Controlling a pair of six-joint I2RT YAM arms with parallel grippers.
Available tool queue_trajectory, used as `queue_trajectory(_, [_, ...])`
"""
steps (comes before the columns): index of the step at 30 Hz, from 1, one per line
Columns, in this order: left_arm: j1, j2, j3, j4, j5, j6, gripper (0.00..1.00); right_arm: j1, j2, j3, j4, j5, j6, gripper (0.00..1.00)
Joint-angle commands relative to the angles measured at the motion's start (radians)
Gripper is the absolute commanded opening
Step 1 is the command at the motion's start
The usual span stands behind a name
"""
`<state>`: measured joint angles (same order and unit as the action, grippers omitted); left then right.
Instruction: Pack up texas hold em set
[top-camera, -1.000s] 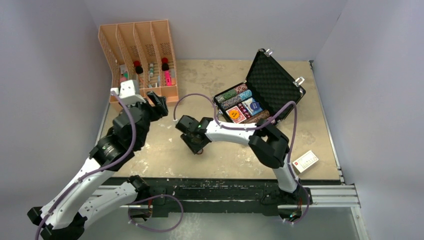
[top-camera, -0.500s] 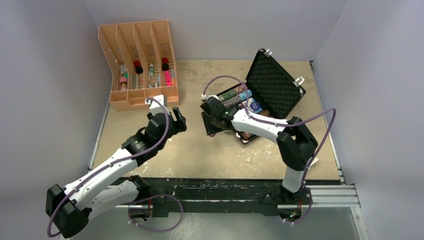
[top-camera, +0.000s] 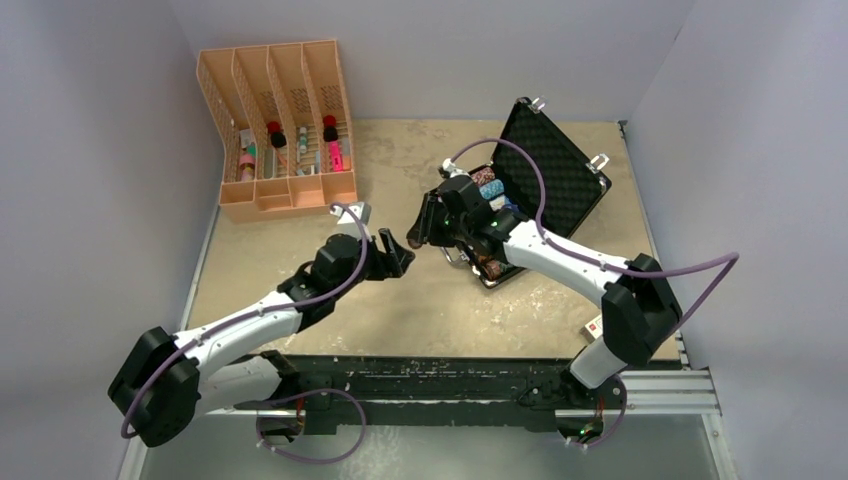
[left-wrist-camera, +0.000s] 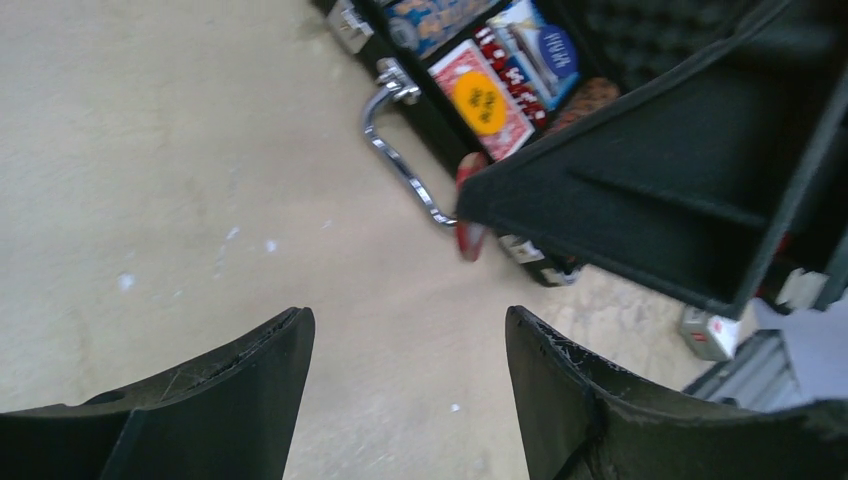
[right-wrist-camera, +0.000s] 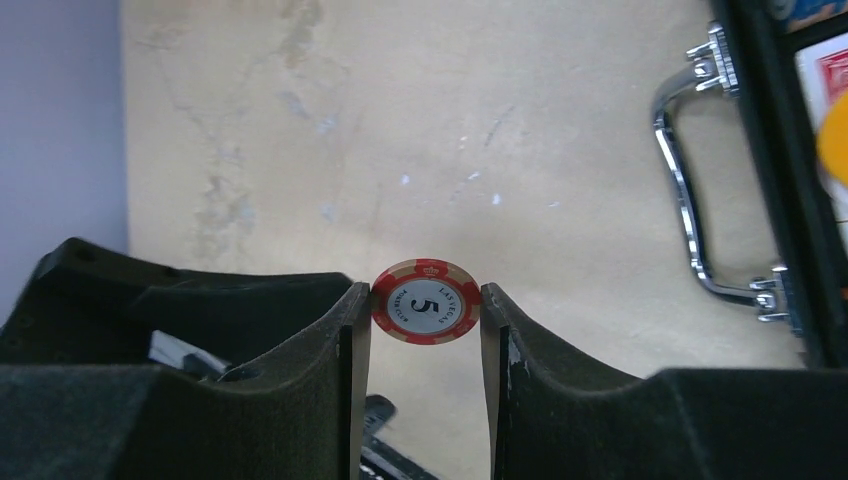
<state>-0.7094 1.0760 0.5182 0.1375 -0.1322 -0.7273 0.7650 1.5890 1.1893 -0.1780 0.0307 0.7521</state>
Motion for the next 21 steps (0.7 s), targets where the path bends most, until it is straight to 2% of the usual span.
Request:
queue_trajectory(1, [-0.001, 0.029, 0.002, 0.250, 0.124, -0.043, 0.67, -0.008, -0.056, -0.042, 0.122, -0.072, 0.110, 0.40])
queue_trajectory(7, [-0.002, 0.024, -0.017, 0.284, 0.043, -0.060, 0.55, -0.021, -0.067, -0.048, 0.143, -0.125, 0.130, 0.40])
queue_trajectory(15, [-0.002, 0.031, -0.026, 0.340, -0.014, -0.081, 0.26, -0.036, -0.079, -0.065, 0.162, -0.188, 0.130, 0.38])
queue_trajectory(21, [-0.001, 0.050, -0.020, 0.357, -0.022, -0.084, 0.10, -0.042, -0.081, -0.072, 0.170, -0.224, 0.118, 0.37])
